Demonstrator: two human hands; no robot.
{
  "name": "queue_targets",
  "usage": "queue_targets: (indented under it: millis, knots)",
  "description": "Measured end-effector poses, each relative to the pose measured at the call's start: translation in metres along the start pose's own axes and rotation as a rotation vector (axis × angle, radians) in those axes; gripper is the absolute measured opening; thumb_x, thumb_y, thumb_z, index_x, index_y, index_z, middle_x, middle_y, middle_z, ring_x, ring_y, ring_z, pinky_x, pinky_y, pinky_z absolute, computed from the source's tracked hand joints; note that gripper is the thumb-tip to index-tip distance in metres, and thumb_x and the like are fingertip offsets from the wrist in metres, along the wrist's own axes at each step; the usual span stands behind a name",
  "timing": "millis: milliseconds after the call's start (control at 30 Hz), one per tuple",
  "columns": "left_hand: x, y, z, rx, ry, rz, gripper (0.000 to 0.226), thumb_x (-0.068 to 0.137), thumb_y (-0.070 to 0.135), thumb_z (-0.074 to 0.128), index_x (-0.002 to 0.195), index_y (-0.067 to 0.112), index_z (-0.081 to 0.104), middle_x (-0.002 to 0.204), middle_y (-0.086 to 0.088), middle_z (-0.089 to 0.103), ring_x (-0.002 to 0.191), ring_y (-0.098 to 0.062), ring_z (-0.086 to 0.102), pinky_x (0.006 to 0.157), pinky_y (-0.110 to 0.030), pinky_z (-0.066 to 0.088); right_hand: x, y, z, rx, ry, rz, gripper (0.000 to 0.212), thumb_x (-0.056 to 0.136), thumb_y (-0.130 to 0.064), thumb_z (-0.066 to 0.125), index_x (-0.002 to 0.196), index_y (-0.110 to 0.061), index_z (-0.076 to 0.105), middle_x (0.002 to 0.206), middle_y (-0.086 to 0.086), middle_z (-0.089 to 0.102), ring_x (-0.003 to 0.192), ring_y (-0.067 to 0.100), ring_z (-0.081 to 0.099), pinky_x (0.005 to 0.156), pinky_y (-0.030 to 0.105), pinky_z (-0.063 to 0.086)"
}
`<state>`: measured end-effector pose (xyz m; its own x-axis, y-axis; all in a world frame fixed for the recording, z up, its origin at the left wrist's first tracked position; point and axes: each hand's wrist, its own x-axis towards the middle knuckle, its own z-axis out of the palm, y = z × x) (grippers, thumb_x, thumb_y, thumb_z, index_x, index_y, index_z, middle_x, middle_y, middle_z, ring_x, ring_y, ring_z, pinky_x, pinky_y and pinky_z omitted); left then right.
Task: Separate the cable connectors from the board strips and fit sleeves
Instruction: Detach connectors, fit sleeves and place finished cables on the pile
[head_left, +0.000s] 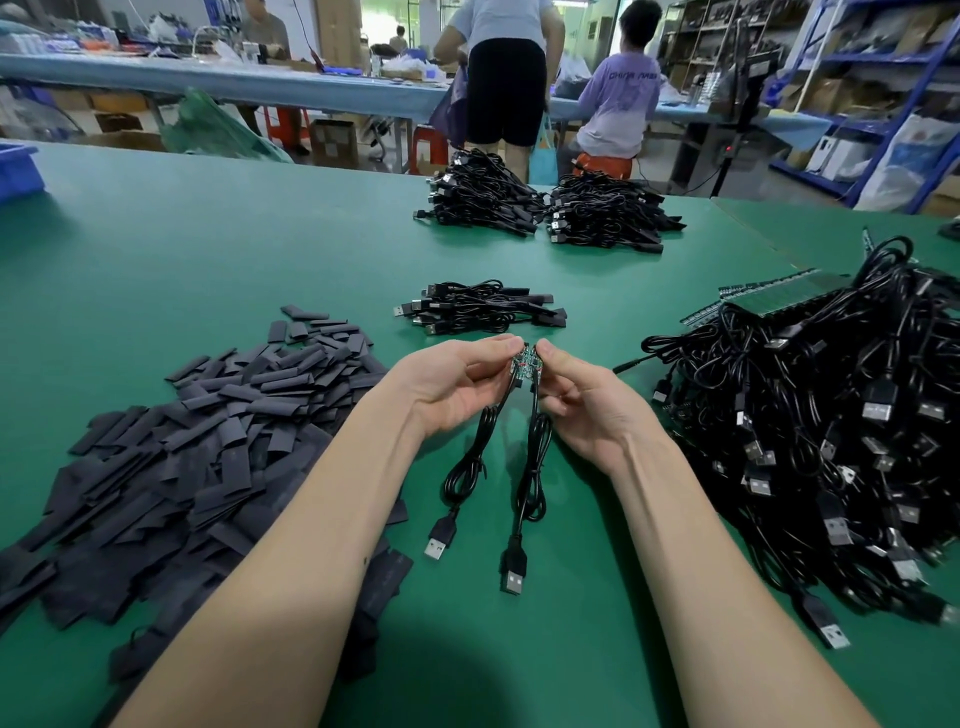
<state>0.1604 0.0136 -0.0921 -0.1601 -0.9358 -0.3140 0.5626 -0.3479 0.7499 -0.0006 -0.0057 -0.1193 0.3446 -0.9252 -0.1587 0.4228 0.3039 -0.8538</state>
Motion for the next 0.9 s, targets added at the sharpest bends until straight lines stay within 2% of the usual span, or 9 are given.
queue_targets:
  millis: [133,233,333,467,567,667,733,800,900]
  knots:
    - [0.0,-0.003,0.0,-0.018,-0.005,0.006,0.009,0.09,-0.005,0.063,0.098,0.0,0.065,0.082,-0.015,0.07,0.069,-0.018,0.069,0.065,-0.024,0.061,-0.003,0.0,0.005,0.063,-0.001,0.009,0.014,0.075,-0.018,0.074,0.083,-0.009,0.067,0.055,-0.009,0.056,0.04,0.004,0.041,0.038,0.013,0.029]
    - [0.001,-0.007,0.002,-0.072,-0.058,0.007,0.013,0.093,-0.003,0.061,0.106,-0.001,0.064,0.086,-0.014,0.07,0.074,-0.019,0.068,0.063,-0.023,0.06,-0.003,0.0,0.007,0.099,0.0,0.021,0.013,0.076,-0.02,0.074,0.065,-0.014,0.076,0.061,-0.006,0.061,0.05,0.003,0.042,0.039,0.014,0.03]
    - [0.003,-0.002,0.003,-0.06,-0.089,0.08,0.006,0.089,0.005,0.067,0.091,0.004,0.073,0.079,-0.006,0.073,0.067,-0.011,0.068,0.063,-0.019,0.058,-0.006,-0.003,0.003,0.024,0.018,0.023,0.02,0.078,-0.029,0.078,0.06,-0.019,0.075,0.06,-0.01,0.058,0.053,0.004,0.039,0.045,0.015,0.028]
    - [0.008,-0.004,-0.002,0.345,0.129,0.21,0.017,0.082,0.007,0.079,0.096,0.008,0.07,0.081,-0.005,0.074,0.066,-0.01,0.068,0.066,-0.019,0.058,-0.007,-0.014,-0.006,-0.159,0.112,-0.04,0.014,0.083,-0.036,0.079,0.08,-0.024,0.074,0.072,-0.012,0.067,0.052,0.003,0.044,0.048,0.016,0.026]
    - [0.01,-0.012,-0.008,0.827,0.33,0.339,0.026,0.084,0.033,0.082,0.102,0.018,0.072,0.091,-0.001,0.077,0.083,-0.013,0.073,0.081,-0.028,0.058,-0.008,-0.018,-0.006,-0.242,0.196,-0.063,0.012,0.086,-0.035,0.08,0.09,-0.024,0.075,0.083,-0.011,0.074,0.053,0.003,0.051,0.045,0.014,0.03]
    - [0.008,-0.014,-0.001,1.104,0.409,0.6,0.026,0.086,0.044,0.076,0.1,0.022,0.072,0.091,0.01,0.074,0.085,-0.001,0.069,0.084,-0.02,0.053,-0.008,-0.018,-0.002,-0.292,0.267,-0.083,0.016,0.086,-0.033,0.081,0.096,-0.022,0.075,0.086,-0.009,0.076,0.052,0.002,0.052,0.042,0.013,0.033]
    - [0.009,-0.016,0.006,1.092,0.356,0.632,0.024,0.088,0.047,0.073,0.095,0.024,0.07,0.087,0.013,0.072,0.079,0.004,0.067,0.079,-0.015,0.053,-0.007,-0.019,-0.001,-0.3,0.303,-0.099,0.016,0.086,-0.033,0.081,0.096,-0.022,0.076,0.085,-0.01,0.077,0.057,0.004,0.051,0.042,0.013,0.032]
    - [0.009,-0.021,0.012,0.928,0.191,0.467,0.028,0.089,0.049,0.071,0.1,0.024,0.067,0.093,0.008,0.075,0.081,-0.003,0.072,0.082,-0.025,0.057,-0.006,-0.021,-0.001,-0.336,0.336,-0.106,0.015,0.085,-0.033,0.082,0.094,-0.022,0.076,0.087,-0.009,0.076,0.067,0.009,0.051,0.042,0.014,0.033]
    - [0.01,-0.031,0.012,0.698,-0.003,0.332,0.022,0.091,0.027,0.075,0.107,0.016,0.064,0.094,-0.001,0.077,0.08,-0.009,0.072,0.074,-0.022,0.056,-0.007,-0.023,-0.002,-0.363,0.368,-0.117,0.013,0.086,-0.034,0.081,0.091,-0.024,0.076,0.084,-0.011,0.075,0.076,0.012,0.051,0.047,0.017,0.035]
